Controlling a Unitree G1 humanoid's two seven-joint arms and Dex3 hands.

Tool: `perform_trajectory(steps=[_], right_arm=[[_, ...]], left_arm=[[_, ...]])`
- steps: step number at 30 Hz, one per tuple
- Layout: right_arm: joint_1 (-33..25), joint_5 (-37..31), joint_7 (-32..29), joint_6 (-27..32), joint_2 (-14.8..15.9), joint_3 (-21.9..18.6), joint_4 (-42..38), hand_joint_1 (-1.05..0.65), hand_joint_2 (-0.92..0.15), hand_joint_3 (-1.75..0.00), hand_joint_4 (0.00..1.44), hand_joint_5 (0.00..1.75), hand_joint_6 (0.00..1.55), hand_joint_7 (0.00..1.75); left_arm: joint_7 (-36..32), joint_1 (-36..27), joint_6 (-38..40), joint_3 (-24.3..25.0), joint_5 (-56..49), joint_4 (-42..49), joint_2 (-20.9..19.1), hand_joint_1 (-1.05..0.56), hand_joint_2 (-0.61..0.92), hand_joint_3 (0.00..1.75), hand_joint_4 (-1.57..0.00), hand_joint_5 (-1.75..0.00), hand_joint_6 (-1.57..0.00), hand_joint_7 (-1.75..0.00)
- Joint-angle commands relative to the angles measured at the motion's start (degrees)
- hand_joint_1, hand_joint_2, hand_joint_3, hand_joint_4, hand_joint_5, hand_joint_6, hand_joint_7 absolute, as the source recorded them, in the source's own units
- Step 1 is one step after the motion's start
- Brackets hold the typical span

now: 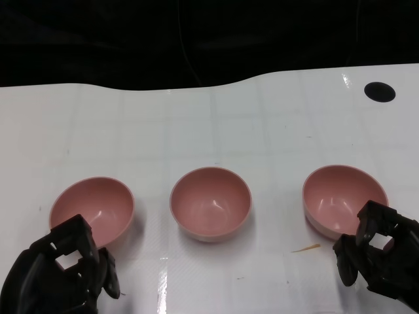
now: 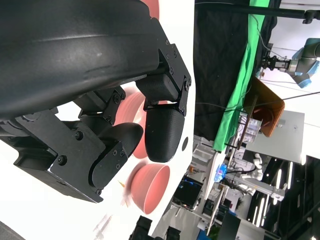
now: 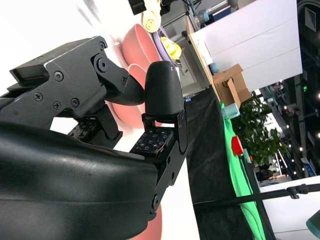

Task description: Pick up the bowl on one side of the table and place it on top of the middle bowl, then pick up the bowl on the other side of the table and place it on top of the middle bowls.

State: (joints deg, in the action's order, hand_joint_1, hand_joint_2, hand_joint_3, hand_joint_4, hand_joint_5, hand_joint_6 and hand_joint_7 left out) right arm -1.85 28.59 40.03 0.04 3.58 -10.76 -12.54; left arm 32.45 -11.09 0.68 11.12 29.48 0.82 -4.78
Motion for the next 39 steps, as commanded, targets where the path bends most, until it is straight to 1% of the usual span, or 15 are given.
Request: perform_trajectory(steps=[1, 5, 13, 20, 27, 32, 34, 35, 37, 38, 39], right_arm=[[0.5, 0.4, 0.2, -0.1, 1.2, -0.6, -0.2, -0.06, -0.56, -1.08, 0.93, 1.75, 0.86, 1.44], [0.5, 0.2, -0.2, -0.4, 0.9, -0.6, -0.3, -0.05, -0.56, -1.08, 0.93, 1.75, 0.86, 1.43], [1.1, -0.1, 0.3, -1.7, 1.1, -0.7, -1.9, -0.07, -0.56, -1.06, 0.92, 1.75, 0.84, 1.43], [0.7, 0.0, 0.3, -1.3, 1.3, -0.6, -1.5, -0.08, -0.56, -1.05, 0.91, 1.75, 0.84, 1.42], [0.6, 0.1, 0.1, -1.3, 1.1, -0.6, -1.2, -0.06, -0.56, -1.06, 0.92, 1.75, 0.86, 1.42], [0.5, -0.2, 0.6, -2.9, 1.0, -0.6, -1.2, -0.06, -0.57, -1.05, 0.92, 1.74, 0.85, 1.41], [0.0, -0.8, 0.2, -4.2, 0.8, -0.4, -0.3, -0.06, -0.58, -1.06, 0.92, 1.72, 0.85, 1.40], [-0.3, -1.5, 0.1, -6.3, 0.5, -0.2, 0.2, -0.06, -0.57, -1.06, 0.91, 1.69, 0.84, 1.38], [-0.8, -3.5, -0.7, -10.6, -0.1, 0.1, 1.2, -0.16, -0.53, -1.02, 0.88, 1.57, 0.83, 1.27], [-0.9, -6.1, -0.9, -16.4, -0.2, 0.4, 1.0, -0.19, -0.52, -1.01, 0.88, 1.54, 0.84, 1.23], [-0.8, -8.0, -1.0, -20.6, -0.3, 0.7, 0.5, -0.32, -0.60, -0.81, 0.80, 1.37, 0.82, 0.97]], left_arm=[[0.0, 0.4, 0.0, 0.3, -0.2, 0.0, -0.9, -0.06, 0.48, 1.36, -0.88, -1.75, -0.76, -1.75], [1.1, 0.8, -1.0, 0.5, 0.2, 1.4, -0.8, -0.07, 0.47, 1.36, -0.88, -1.75, -0.75, -1.75], [1.0, 1.4, -1.2, 0.5, 0.1, 2.2, -0.6, -0.05, 0.46, 1.41, -0.89, -1.75, -0.77, -1.75], [0.1, 0.8, -0.9, 0.3, -0.6, 1.2, -0.6, -0.06, 0.46, 1.39, -0.89, -1.75, -0.76, -1.75], [2.0, 1.4, -2.0, 0.6, 0.4, 2.9, -0.7, -0.05, 0.47, 1.37, -0.89, -1.75, -0.76, -1.75], [2.0, 1.2, -2.3, 0.6, 0.0, 2.8, -0.8, -0.06, 0.47, 1.37, -0.89, -1.75, -0.76, -1.75], [2.1, 1.2, -2.3, 0.7, 0.0, 2.7, -0.8, -0.07, 0.46, 1.37, -0.89, -1.75, -0.76, -1.75], [2.1, 1.2, -2.2, 0.7, 0.3, 2.7, -0.8, -0.07, 0.46, 1.38, -0.89, -1.75, -0.76, -1.75], [1.7, 1.0, -1.2, 0.7, 0.6, 2.2, -0.9, -0.07, 0.46, 1.37, -0.89, -1.75, -0.76, -1.75], [1.7, 1.1, -1.2, 0.7, 0.6, 2.3, -0.9, -0.07, 0.47, 1.37, -0.89, -1.75, -0.76, -1.75], [1.7, 1.1, -1.2, 0.7, 0.6, 2.4, -0.8, -0.05, 0.47, 1.38, -0.89, -1.75, -0.76, -1.75]])
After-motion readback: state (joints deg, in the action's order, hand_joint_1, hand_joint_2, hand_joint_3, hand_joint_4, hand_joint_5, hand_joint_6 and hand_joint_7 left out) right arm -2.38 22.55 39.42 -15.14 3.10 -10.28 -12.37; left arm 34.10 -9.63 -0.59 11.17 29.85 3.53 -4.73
